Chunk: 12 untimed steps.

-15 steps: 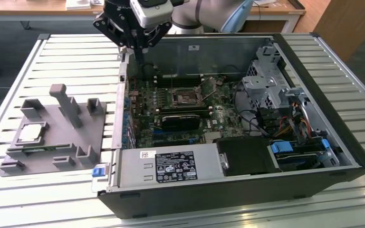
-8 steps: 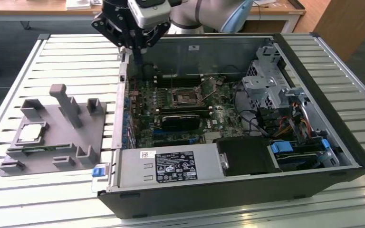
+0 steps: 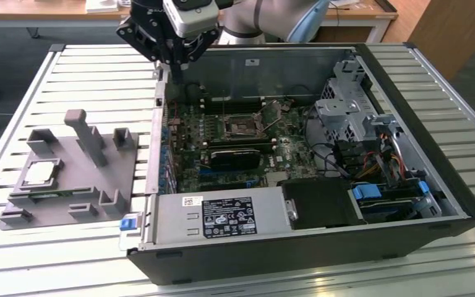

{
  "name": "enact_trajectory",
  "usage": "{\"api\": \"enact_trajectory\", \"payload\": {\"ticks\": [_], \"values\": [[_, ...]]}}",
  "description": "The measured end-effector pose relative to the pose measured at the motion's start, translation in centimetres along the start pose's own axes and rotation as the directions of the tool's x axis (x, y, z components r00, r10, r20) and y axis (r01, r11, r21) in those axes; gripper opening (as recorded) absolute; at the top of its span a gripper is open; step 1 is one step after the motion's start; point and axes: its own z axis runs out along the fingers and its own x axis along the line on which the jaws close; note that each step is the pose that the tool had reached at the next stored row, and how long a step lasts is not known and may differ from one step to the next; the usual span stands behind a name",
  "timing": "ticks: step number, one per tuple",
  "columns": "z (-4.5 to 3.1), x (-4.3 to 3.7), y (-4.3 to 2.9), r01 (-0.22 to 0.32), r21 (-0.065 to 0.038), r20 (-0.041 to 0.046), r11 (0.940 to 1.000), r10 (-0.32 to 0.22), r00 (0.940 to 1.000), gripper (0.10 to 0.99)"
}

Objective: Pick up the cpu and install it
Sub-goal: 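Reach for the cpu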

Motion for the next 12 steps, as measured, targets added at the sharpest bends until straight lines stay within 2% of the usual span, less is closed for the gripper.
{"api": "enact_trajectory", "payload": {"ticks": [12], "values": [[0.05,0.55,-0.04,0.000,0.000,0.0000,1.0000,0.000,1.0000,0.106]]}}
